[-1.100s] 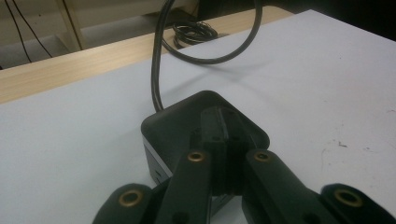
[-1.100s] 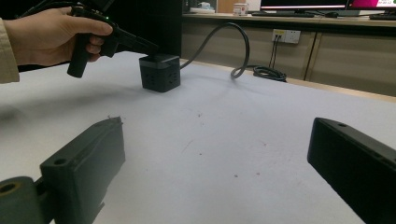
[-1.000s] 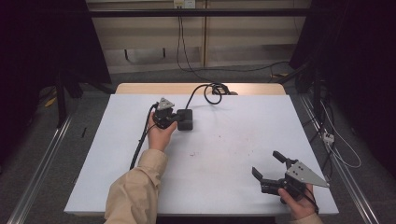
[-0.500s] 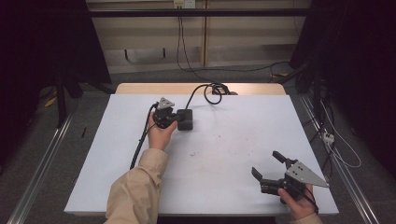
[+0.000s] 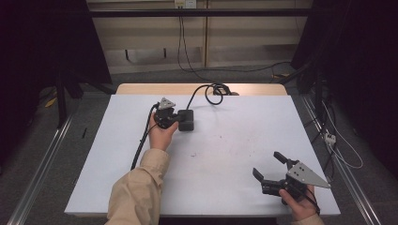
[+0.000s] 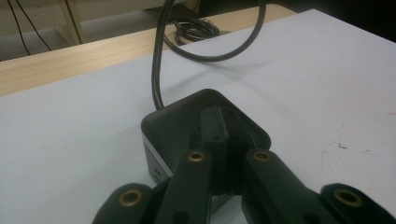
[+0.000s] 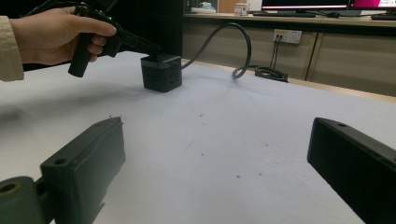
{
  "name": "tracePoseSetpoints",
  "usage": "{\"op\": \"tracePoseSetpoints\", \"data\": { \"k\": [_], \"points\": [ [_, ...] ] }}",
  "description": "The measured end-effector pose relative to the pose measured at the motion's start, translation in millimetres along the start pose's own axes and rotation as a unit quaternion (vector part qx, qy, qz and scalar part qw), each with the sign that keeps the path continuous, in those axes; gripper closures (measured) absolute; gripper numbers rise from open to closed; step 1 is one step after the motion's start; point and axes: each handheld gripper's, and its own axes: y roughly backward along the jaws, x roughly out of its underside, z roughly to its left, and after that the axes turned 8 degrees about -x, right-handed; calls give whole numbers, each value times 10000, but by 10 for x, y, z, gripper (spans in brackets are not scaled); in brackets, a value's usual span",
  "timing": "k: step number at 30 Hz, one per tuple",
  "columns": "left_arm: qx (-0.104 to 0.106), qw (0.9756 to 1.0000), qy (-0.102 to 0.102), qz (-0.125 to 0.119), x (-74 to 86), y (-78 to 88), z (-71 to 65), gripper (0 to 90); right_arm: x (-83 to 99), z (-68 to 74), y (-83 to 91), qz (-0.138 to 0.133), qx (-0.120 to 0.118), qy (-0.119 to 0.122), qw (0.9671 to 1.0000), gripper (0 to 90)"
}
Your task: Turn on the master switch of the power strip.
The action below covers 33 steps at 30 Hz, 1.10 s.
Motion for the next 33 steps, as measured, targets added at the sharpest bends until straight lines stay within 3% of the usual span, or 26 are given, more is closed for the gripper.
{"op": "tracePoseSetpoints", "data": {
  "k": [3,5,8,13,23,33],
  "points": [
    [47,10000,8,17,-1,-17,-14,900,-1,0,1,1,9,-1,10000,36],
    [-40,10000,-86,5,-6,-19,-39,900,-1,0,2,-8,6,-10,10000,36],
    [-36,10000,-24,23,0,-14,-34,900,-1,0,6,-8,10,-7,10000,36],
    [-72,9999,-102,29,-4,-11,-43,900,0,0,16,-23,18,-11,10000,36],
    [-37,10000,-15,0,5,-11,-31,900,2,-4,32,-20,52,-12,10000,36],
    [26,9997,255,-36,3,-16,-38,900,1,-9,32,-27,53,-19,10000,36]
  ]
}}
